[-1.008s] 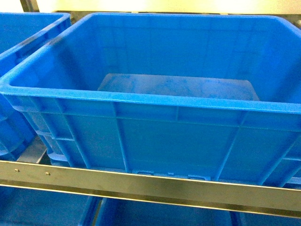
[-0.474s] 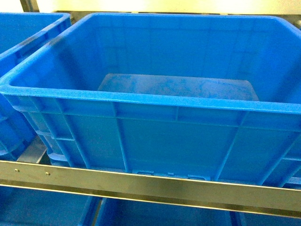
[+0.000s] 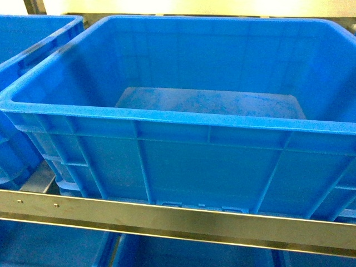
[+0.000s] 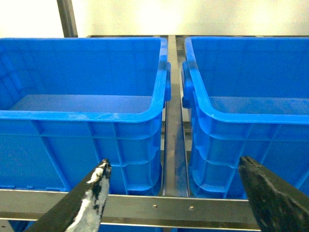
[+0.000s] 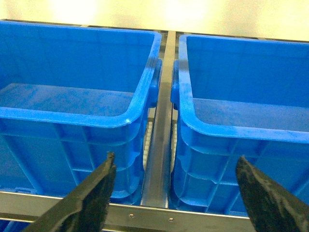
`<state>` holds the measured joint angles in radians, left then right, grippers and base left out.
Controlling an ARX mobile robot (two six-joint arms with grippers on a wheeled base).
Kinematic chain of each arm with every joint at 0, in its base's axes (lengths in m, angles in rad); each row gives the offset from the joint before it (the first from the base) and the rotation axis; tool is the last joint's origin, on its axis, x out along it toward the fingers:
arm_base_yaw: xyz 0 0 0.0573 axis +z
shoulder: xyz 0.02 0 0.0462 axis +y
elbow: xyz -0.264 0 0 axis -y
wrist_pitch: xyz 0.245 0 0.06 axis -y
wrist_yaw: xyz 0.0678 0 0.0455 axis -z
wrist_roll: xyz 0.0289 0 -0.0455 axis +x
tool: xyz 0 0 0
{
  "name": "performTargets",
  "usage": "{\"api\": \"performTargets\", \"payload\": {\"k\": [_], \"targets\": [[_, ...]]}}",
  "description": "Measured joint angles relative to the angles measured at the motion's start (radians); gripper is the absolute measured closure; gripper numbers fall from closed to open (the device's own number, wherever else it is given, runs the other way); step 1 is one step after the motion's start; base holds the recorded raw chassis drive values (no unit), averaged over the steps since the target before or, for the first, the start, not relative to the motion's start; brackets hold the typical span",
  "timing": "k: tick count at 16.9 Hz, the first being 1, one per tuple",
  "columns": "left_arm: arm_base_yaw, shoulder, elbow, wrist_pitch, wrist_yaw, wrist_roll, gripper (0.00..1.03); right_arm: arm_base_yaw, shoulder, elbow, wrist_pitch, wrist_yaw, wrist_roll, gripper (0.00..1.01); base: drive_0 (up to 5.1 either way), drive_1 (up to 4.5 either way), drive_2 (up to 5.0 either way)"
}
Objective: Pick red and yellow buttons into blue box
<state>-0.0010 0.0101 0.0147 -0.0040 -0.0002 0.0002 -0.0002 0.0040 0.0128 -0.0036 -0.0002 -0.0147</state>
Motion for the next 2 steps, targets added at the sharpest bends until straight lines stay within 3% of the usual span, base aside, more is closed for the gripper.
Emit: {"api": "performTargets", "payload": {"k": [2], "targets": [[0.000, 0.000, 0.000, 0.000, 0.000, 0.000, 0.05, 0.000, 0.000, 0.000, 0.000, 0.000, 0.000, 0.03, 0.0, 0.00, 0.0]]}}
